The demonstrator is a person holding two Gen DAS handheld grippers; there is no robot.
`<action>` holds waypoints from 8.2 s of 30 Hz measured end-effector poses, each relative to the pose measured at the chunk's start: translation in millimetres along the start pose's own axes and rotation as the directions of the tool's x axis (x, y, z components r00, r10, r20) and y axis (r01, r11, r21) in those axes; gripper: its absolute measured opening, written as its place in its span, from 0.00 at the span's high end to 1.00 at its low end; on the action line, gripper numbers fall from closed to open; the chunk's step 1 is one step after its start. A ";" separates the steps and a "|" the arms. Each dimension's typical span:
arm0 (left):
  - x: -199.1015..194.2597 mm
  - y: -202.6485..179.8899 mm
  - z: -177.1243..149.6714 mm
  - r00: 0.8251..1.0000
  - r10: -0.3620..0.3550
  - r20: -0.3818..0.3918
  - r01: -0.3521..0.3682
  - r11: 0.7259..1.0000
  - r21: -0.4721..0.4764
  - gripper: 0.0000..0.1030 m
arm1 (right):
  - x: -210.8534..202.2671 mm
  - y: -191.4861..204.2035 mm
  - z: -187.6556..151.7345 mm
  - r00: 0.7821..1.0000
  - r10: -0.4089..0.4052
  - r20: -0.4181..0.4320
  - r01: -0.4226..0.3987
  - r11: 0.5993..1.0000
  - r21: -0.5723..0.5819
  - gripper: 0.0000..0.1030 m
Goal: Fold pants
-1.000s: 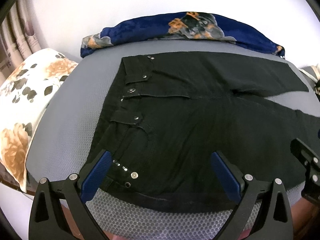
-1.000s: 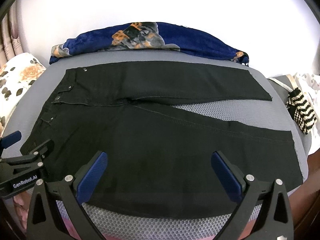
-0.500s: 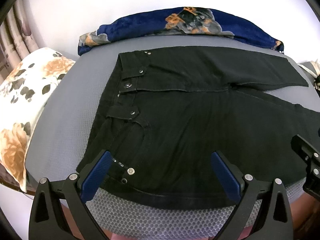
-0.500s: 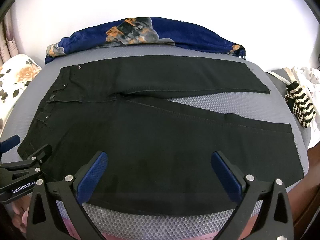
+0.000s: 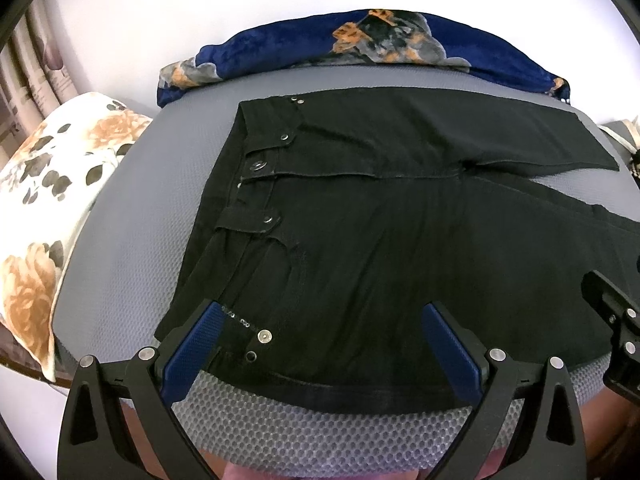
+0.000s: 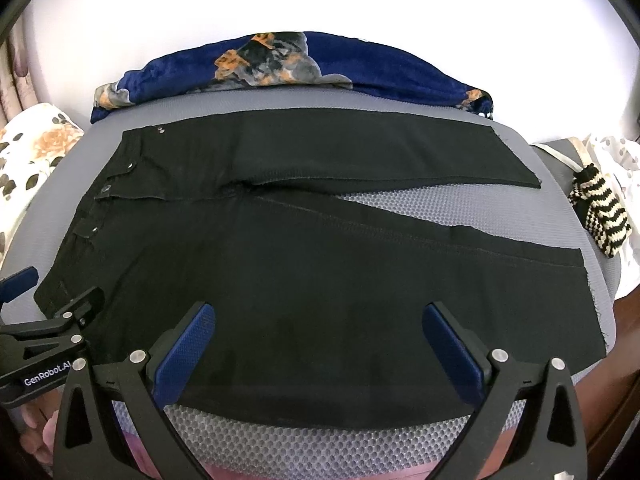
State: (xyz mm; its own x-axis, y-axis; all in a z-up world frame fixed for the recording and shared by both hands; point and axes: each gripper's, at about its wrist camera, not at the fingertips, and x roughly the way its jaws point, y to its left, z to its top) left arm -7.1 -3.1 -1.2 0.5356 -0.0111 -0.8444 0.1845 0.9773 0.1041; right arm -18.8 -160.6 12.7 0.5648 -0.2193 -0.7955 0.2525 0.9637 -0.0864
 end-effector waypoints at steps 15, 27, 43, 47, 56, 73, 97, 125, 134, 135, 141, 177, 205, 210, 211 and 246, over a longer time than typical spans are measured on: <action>4.7 3.3 -0.7 1.000 0.001 -0.026 -0.002 1.000 -0.008 0.04 | 2.8 1.9 -3.8 1.000 0.010 -0.014 -0.010 1.000 -0.005 0.00; 5.6 1.0 -0.2 1.000 0.001 -0.017 -0.001 1.000 0.000 0.04 | 5.1 2.7 -5.8 1.000 0.014 -0.021 -0.015 1.000 -0.005 0.00; 12.7 5.5 19.2 1.000 -0.017 0.000 0.017 1.000 0.000 0.09 | 15.6 0.5 1.6 0.998 0.041 -0.037 -0.042 0.999 -0.021 0.00; 22.1 14.6 37.1 0.999 -0.043 -0.004 0.043 0.999 -0.009 0.21 | 25.0 -1.4 12.9 0.997 0.057 -0.058 -0.059 0.998 -0.028 0.00; 58.1 75.3 110.5 0.974 -0.227 -0.009 0.224 0.966 -0.132 0.37 | 47.2 -13.6 55.5 0.975 0.208 -0.076 -0.208 0.978 0.008 0.00; 195.9 195.4 204.0 0.852 -0.524 -0.008 0.481 0.787 -0.387 0.49 | 117.9 19.3 128.0 0.949 0.295 -0.114 -0.300 0.954 -0.024 0.00; 214.2 223.7 183.1 0.721 -0.692 0.018 0.580 0.590 -0.562 0.72 | 155.0 57.2 162.3 0.934 0.333 -0.127 -0.347 0.932 -0.107 0.00; 226.6 187.2 219.3 0.668 -0.720 0.188 0.699 0.520 -0.491 0.92 | 216.2 53.3 227.7 0.878 0.416 -0.237 -0.477 0.798 -0.368 0.00; 154.1 187.2 213.7 0.609 -0.735 0.297 0.791 0.534 -0.299 0.92 | 239.3 68.0 282.5 0.775 0.486 -0.404 -0.632 0.583 -0.511 0.00; 148.7 185.1 213.9 0.606 -0.737 0.300 0.794 0.537 -0.284 0.92 | 242.0 71.7 286.3 0.762 0.487 -0.427 -0.648 0.557 -0.520 0.01; 129.7 178.3 214.6 0.604 -0.736 0.308 0.797 0.553 -0.243 0.92 | 262.0 95.7 304.0 0.637 0.465 -0.614 -0.770 0.372 -0.517 0.14; 156.3 172.4 215.7 0.752 -0.600 0.273 0.659 0.674 -0.334 0.92 | 286.8 -1.7 277.8 0.822 0.135 -0.554 -0.533 0.526 -0.663 0.92; 45.6 182.6 76.3 0.777 -0.629 0.020 0.630 0.777 -0.021 0.87 | 67.9 -49.5 59.6 0.950 0.180 -0.256 -0.296 0.781 -0.550 0.95; 65.8 172.9 32.6 0.820 -0.559 -0.118 0.567 0.823 0.041 0.86 | 86.0 -42.7 22.4 0.935 0.155 -0.318 -0.317 0.768 -0.556 0.95; 70.9 168.2 24.7 0.836 -0.529 -0.149 0.542 0.837 0.070 0.86 | 89.2 -41.7 19.4 0.934 0.150 -0.325 -0.317 0.767 -0.557 0.95; 74.8 201.0 5.1 0.737 -0.676 -0.014 0.490 0.549 -0.678 0.79 | 84.3 -45.6 6.8 0.948 0.161 -0.273 -0.289 0.792 -0.538 0.91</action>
State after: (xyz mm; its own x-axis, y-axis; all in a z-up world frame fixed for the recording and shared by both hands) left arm 74.3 191.4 -40.7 0.2586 -0.6655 -0.7002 -0.1948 0.6740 -0.7126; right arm 22.6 -224.0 -46.4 0.3617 -0.0112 -0.9322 -0.3864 0.9082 -0.1609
